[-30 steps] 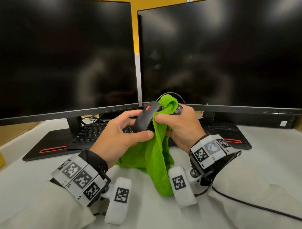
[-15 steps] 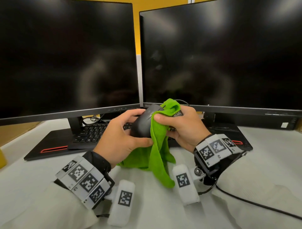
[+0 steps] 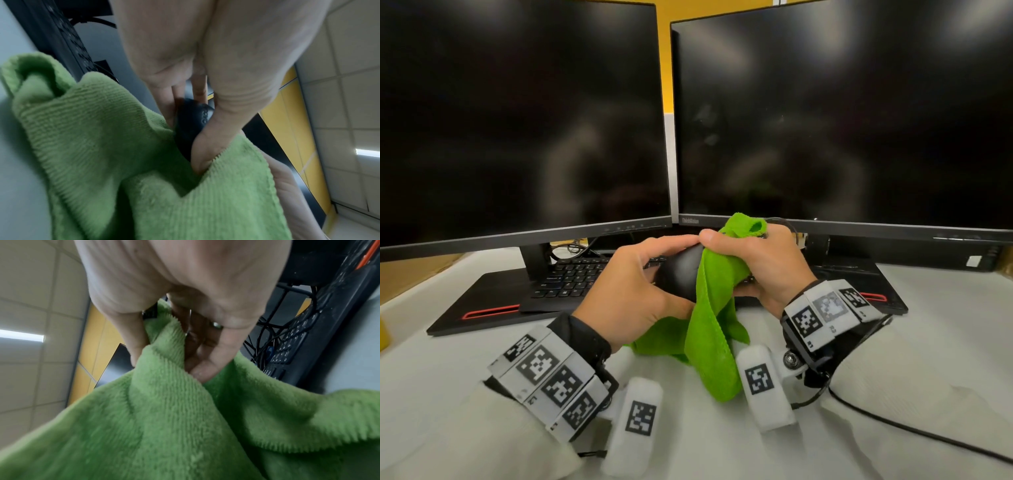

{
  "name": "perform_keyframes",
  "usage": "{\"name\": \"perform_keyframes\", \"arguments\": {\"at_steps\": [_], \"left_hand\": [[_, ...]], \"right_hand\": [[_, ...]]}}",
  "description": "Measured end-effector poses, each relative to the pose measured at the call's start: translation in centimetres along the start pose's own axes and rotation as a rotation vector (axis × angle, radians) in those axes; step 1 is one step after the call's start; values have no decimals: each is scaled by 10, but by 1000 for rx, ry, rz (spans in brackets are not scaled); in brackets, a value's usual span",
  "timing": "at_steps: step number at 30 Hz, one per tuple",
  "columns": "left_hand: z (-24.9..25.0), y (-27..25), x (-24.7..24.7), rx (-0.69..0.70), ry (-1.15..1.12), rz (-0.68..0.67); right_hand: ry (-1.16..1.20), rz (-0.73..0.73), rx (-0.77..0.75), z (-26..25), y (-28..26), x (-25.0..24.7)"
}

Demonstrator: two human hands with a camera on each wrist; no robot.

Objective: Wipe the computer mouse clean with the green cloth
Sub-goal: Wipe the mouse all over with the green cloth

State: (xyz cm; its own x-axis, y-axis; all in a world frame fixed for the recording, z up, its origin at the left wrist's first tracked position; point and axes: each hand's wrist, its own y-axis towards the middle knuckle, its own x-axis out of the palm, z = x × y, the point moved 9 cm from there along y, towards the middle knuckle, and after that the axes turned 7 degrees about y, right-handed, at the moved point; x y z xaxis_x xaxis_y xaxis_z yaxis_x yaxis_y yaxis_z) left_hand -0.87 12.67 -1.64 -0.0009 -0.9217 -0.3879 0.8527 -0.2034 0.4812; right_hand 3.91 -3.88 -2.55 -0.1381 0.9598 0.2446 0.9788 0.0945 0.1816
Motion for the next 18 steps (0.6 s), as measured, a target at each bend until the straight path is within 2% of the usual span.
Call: {"name": "perform_keyframes", "arguments": {"at_steps": [6,12,16,18], "left_hand": [[3,1,-6,-7,50,28],[-3,3,-13,-69,66,66],[-10,1,-25,-126,-17,191],[-12,0,-32,-147,-10,259]], "right_hand": [[0,41,-32,-8,1,-5],[34,47,4,-3,1,-4],[69,16,40,1,2,-5],[85,-44,71,4,-1,1]]}}
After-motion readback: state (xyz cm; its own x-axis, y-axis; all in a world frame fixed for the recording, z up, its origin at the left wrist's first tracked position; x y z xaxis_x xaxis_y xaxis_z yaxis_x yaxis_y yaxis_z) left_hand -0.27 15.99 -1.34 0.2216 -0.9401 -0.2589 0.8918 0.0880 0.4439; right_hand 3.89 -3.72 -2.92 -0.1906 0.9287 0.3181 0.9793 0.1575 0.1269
